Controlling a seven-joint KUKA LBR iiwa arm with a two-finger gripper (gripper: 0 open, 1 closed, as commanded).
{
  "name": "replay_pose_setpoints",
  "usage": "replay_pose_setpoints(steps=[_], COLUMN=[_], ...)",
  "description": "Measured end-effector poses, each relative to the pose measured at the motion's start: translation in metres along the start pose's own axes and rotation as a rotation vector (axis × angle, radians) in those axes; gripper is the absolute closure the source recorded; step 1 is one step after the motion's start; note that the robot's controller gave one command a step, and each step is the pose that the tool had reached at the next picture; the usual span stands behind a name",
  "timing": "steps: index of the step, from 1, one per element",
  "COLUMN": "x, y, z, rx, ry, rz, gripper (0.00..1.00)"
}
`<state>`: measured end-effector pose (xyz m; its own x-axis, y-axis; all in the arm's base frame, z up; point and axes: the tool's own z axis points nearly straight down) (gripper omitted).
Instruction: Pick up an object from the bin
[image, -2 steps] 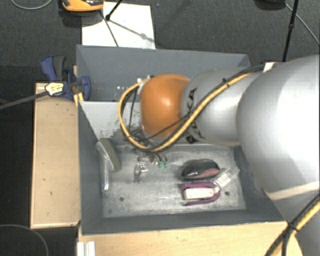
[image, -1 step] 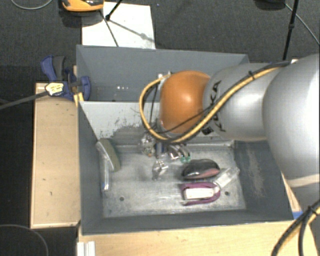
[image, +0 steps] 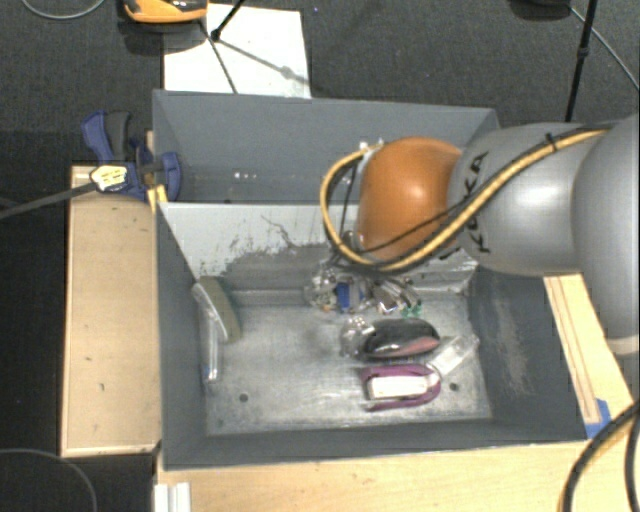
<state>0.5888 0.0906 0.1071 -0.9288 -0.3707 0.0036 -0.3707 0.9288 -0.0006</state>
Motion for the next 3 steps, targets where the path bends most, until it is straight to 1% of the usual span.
replay_pose_setpoints(steps=[1, 2, 3], x=[0.052, 0.091, 0.089], y=[-0.039, -0.086, -0.086], z=[0.022, 0.034, 0.032], rx=[-0.001, -0.003, -0.001], ry=[-0.003, -0.016, -0.021], rz=[0.372, 0.500, 0.501], gripper=[0.00, 0.00, 1.00])
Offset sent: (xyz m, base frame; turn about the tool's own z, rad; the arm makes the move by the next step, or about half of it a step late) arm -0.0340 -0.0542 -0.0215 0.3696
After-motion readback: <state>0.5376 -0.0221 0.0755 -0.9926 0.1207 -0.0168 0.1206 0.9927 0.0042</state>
